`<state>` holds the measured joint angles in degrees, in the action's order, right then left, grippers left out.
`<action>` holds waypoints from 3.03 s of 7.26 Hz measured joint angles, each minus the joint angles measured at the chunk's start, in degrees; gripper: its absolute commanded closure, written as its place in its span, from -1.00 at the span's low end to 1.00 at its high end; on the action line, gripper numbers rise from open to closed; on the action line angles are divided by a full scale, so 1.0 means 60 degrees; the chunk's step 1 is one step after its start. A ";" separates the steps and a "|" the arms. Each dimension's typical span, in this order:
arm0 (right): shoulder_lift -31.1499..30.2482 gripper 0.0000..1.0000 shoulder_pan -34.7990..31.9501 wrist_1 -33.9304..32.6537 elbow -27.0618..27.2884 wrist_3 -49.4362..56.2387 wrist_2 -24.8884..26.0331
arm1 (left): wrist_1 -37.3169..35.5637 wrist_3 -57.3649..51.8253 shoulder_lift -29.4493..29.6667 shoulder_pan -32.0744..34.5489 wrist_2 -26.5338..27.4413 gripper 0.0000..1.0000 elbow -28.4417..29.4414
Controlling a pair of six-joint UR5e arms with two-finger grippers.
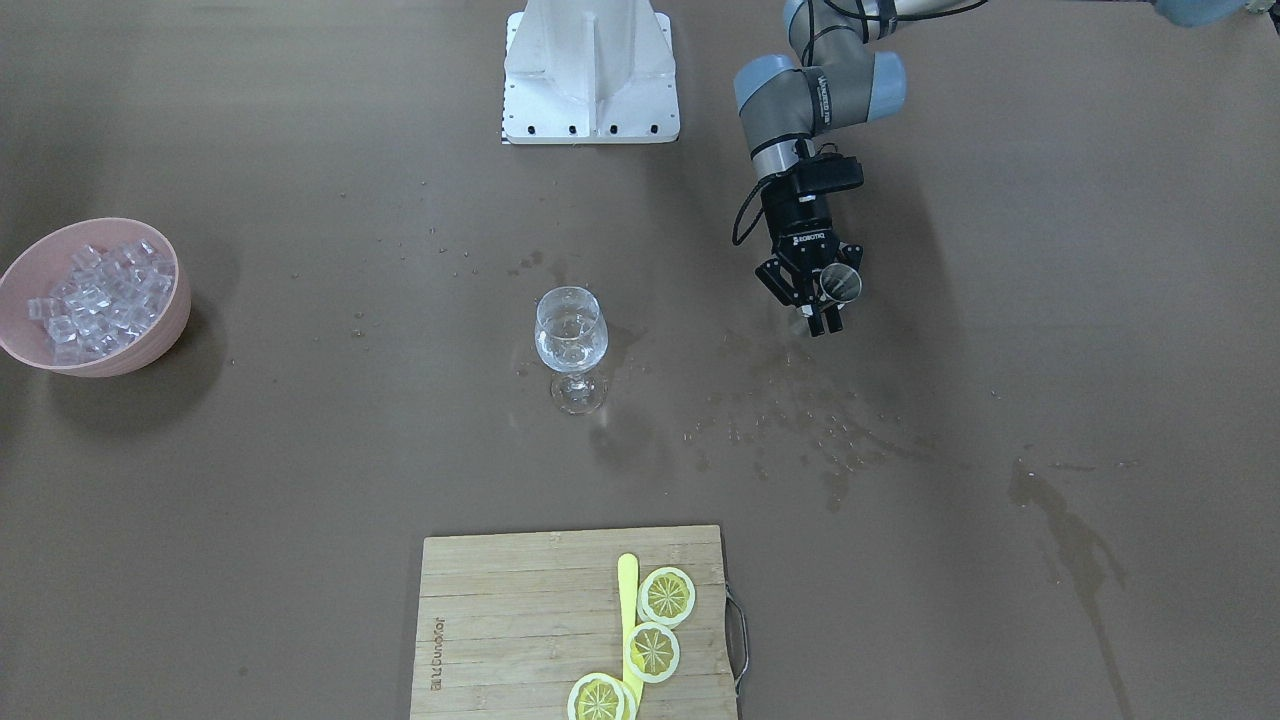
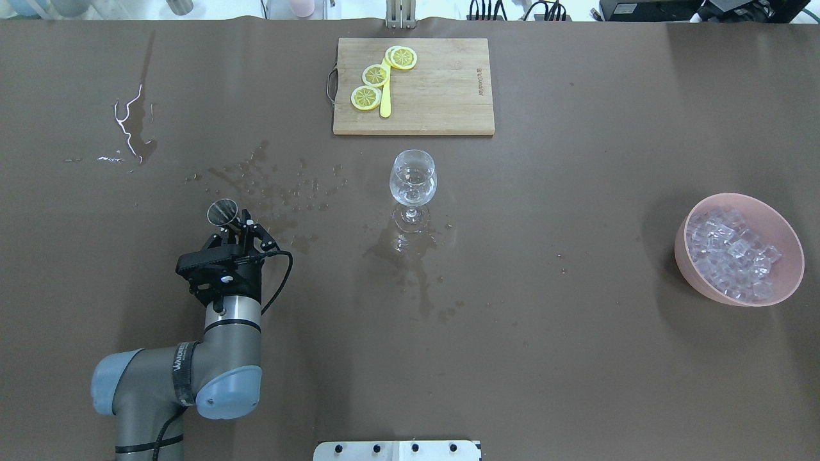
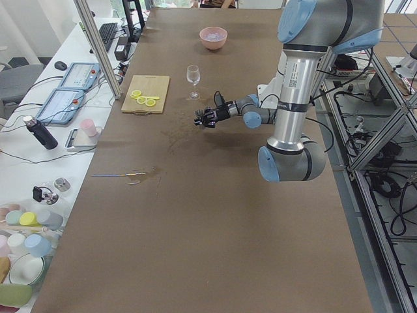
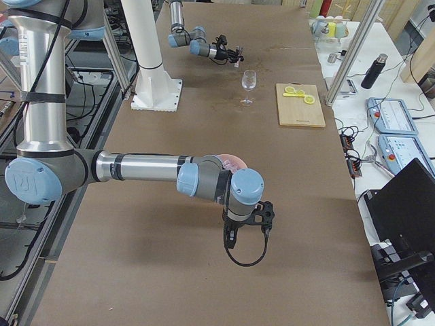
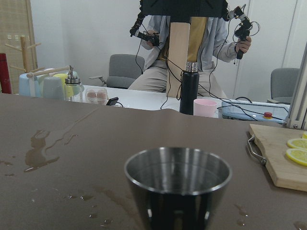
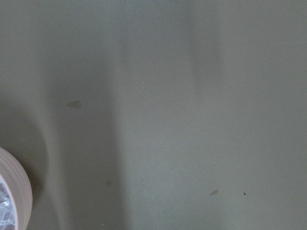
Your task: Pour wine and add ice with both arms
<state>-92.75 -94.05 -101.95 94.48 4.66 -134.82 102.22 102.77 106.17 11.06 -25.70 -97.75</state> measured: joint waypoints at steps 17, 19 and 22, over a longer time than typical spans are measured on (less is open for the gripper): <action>-0.0011 -1.00 -0.0003 0.0000 0.0014 0.0006 0.0000 | 0.0004 -0.0172 -0.0481 -0.0116 -0.0005 -0.95 -0.0979; 0.0003 -1.00 -0.0001 0.0000 0.0019 0.0013 -0.0003 | 0.0000 -0.0718 -0.0928 -0.0125 -0.0298 -0.95 -0.1896; 0.0104 -1.00 0.0019 -0.0013 0.0383 0.0011 -0.0064 | -0.0011 -0.1857 -0.1018 -0.0129 -0.0581 -0.95 -0.3293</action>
<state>-92.12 -93.94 -102.03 96.78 4.73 -135.21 102.16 91.62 100.06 10.28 -29.19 -117.51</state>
